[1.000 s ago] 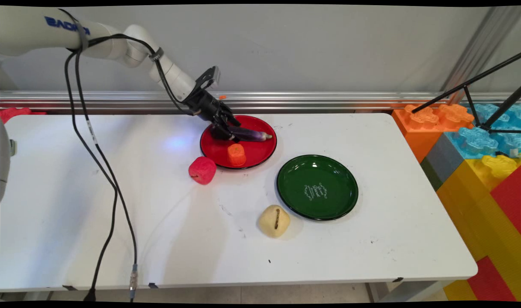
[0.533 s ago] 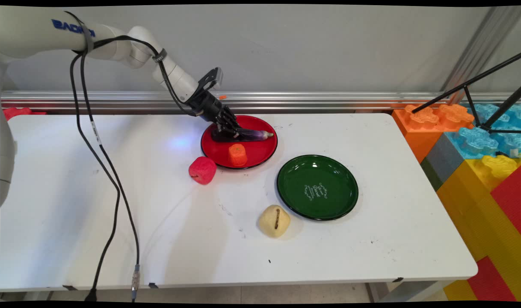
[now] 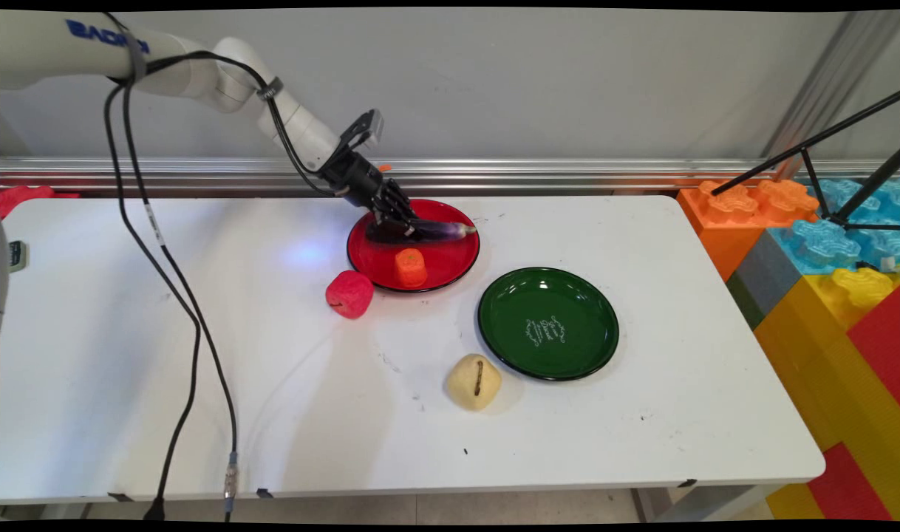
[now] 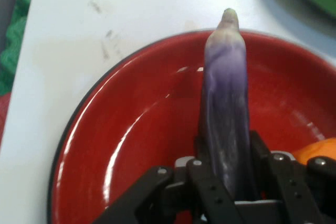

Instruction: Place the picked object on the table

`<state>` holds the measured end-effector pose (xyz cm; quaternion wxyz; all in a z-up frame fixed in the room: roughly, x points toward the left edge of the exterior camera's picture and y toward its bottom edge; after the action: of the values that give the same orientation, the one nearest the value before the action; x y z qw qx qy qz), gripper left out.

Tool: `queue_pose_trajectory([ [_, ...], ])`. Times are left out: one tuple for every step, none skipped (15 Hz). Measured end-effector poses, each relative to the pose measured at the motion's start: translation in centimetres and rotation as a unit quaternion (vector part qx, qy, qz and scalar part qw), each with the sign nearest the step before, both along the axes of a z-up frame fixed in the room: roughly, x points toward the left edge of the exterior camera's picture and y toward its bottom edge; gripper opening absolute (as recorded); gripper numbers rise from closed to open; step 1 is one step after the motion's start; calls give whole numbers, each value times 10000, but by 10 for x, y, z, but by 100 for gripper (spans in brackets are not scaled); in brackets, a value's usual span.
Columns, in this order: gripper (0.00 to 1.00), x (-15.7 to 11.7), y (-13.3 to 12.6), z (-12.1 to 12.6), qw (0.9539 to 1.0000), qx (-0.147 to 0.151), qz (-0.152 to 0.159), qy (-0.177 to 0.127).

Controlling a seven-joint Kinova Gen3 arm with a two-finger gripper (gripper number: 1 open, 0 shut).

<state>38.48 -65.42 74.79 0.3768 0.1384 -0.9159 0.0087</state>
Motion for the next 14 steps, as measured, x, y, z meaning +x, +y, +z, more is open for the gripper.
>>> queue_pose_trajectory([
  [0,-1,2,3,10000,4,-12,34],
  [0,-1,6,9,10000,11,-27,86],
  [0,-1,8,13,9999,15,-33,122],
  [0,-1,13,18,9998,28,-47,176],
  [0,-2,16,22,9998,38,-57,212],
  [0,-2,21,28,9996,59,-73,265],
  [0,-2,24,31,9995,69,-87,298],
  [0,-2,30,36,9993,93,-108,344],
  [0,-2,38,42,9991,126,-137,392],
  [0,-1,45,47,9988,154,-168,427],
  [0,0,54,52,9985,202,-215,467],
  [0,1,62,55,9982,235,-243,491],
  [0,3,70,59,9979,281,-284,512],
  [0,5,77,61,9976,319,-313,523],
])
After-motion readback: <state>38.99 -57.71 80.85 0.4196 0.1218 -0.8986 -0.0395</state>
